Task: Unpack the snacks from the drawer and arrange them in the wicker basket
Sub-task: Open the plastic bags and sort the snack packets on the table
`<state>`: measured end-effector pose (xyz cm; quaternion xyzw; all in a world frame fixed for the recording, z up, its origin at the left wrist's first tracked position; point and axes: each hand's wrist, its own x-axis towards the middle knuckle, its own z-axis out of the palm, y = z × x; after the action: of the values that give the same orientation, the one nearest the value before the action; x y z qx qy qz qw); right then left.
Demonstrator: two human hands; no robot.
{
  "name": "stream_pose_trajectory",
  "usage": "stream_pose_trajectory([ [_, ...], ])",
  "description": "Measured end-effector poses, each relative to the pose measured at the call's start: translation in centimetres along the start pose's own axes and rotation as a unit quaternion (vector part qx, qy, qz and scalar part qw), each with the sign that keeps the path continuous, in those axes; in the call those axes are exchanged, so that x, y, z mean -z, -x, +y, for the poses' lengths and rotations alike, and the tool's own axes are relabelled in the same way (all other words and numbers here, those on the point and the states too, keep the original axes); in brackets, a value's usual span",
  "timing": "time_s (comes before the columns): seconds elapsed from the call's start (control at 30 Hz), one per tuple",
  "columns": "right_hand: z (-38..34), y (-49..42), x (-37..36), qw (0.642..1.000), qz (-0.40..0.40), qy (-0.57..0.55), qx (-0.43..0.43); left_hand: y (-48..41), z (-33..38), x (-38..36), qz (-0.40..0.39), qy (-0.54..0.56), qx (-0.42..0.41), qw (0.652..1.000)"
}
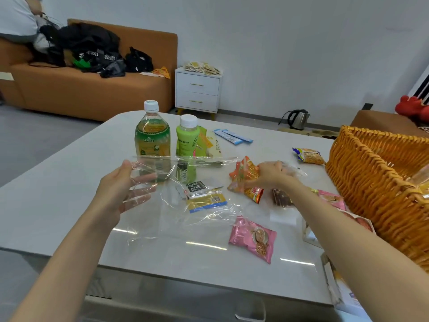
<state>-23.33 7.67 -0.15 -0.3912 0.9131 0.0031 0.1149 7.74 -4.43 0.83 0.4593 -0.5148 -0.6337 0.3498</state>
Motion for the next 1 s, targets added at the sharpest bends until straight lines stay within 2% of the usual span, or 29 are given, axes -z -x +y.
stream_pose_trajectory([
  [0.07, -0.2, -0.1, -0.6, 0.999, 0.038, -0.024, -0.004, 0.1, -0.1, -0.2, -0.005, 0.004, 0.002, 1.0],
  [0.2, -0.9, 0.8, -0.6, 0.988, 0.062, -0.139, 0.003, 0.2, 0.2, -0.2, -0.003, 0.014, 0.004, 1.0],
  [0.27, -0.8, 2.4, -0.1, 0.975, 0.101, -0.196, 0.005, 0.4, 0.4, 0.1, 0.001, 0.019, 0.003, 1.0],
  [0.33, -0.4, 5.0, 1.0, 0.931, 0.192, -0.311, 0.005, 0.5, 0.5, 0.6, 0.006, 0.019, -0.003, 1.0],
  [0.4, 0.2, 8.1, 2.5, 0.851, 0.263, -0.454, 0.019, 0.5, 0.5, 1.0, 0.011, 0.018, -0.01, 1.0],
  [0.43, 0.5, 9.6, 3.1, 0.821, 0.267, -0.503, 0.04, 0.6, 0.5, 1.2, 0.012, 0.02, -0.013, 1.0],
  [0.47, 0.7, 11.1, 3.5, 0.81, 0.248, -0.527, 0.066, 0.7, 0.4, 1.3, 0.012, 0.022, -0.016, 1.0],
  [0.5, 0.6, 12.6, 3.7, 0.817, 0.22, -0.526, 0.09, 0.8, 0.4, 1.3, 0.013, 0.024, -0.018, 0.999],
  [0.57, 0.4, 14.3, 3.2, 0.859, 0.187, -0.463, 0.113, 1.0, 0.3, 1.2, 0.011, 0.033, -0.016, 0.999],
  [0.67, -0.3, 15.5, 1.9, 0.913, 0.228, -0.309, 0.136, 1.3, 0.2, 0.8, -0.017, 0.047, -0.005, 0.999],
  [0.8, -0.7, 16.4, 1.2, 0.919, 0.265, -0.22, 0.191, 1.8, 0.2, -0.3, -0.054, 0.059, -0.001, 0.997],
  [0.87, -0.6, 16.5, 1.3, 0.924, 0.233, -0.227, 0.202, 2.0, 0.0, -0.9, -0.076, 0.056, -0.004, 0.996],
  [1.0, 0.0, 16.5, 1.6, 0.915, 0.117, -0.325, 0.21, 2.8, 0.0, -2.7, -0.13, 0.073, 0.003, 0.989],
])
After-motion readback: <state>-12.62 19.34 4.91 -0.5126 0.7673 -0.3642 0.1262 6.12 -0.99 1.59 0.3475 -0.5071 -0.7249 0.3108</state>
